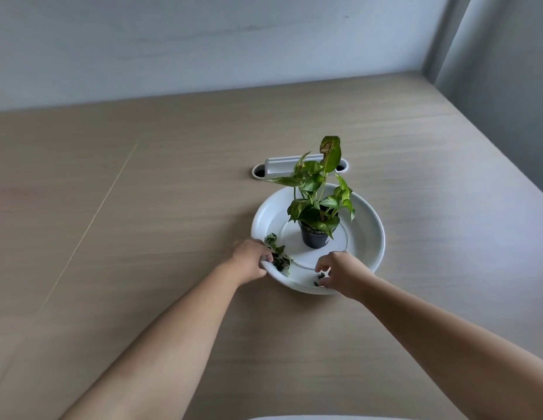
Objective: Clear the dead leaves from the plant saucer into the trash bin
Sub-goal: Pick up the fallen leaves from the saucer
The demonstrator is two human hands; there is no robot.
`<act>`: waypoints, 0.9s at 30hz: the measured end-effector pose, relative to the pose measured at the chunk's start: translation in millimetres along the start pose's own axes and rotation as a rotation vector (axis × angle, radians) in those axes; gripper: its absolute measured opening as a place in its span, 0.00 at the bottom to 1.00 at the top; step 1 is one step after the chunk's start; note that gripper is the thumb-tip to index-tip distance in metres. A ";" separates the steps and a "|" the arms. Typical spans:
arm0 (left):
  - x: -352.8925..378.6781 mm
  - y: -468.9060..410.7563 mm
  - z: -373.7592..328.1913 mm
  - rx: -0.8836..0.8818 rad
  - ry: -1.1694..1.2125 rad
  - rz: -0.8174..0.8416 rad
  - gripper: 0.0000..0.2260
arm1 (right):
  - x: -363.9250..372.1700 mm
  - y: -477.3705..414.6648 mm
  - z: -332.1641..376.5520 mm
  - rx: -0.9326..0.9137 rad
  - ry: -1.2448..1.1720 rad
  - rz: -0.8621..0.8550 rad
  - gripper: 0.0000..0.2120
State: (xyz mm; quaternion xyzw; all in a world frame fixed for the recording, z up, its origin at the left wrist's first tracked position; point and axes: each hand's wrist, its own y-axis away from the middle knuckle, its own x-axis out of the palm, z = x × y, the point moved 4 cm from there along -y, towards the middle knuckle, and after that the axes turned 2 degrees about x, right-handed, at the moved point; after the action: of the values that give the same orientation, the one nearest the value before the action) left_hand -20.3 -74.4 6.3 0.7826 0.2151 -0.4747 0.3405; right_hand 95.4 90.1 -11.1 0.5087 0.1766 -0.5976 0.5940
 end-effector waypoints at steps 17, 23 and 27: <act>40.8 2.6 -49.9 0.169 -0.159 -0.049 0.23 | -15.4 -19.5 -35.0 0.111 0.006 -0.053 0.12; 0.6 -13.8 -20.4 0.124 -0.190 0.127 0.25 | -18.2 -17.9 -28.2 0.092 -0.113 -0.073 0.10; 7.1 -12.0 -9.8 0.111 -0.167 0.135 0.20 | -16.1 -18.5 -24.2 0.063 -0.104 -0.047 0.11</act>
State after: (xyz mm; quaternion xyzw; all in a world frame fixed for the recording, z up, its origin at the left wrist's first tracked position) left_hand -19.1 -58.9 -0.9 0.7706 0.1062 -0.5254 0.3447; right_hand 84.9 122.7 -15.3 0.4911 0.1383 -0.6425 0.5717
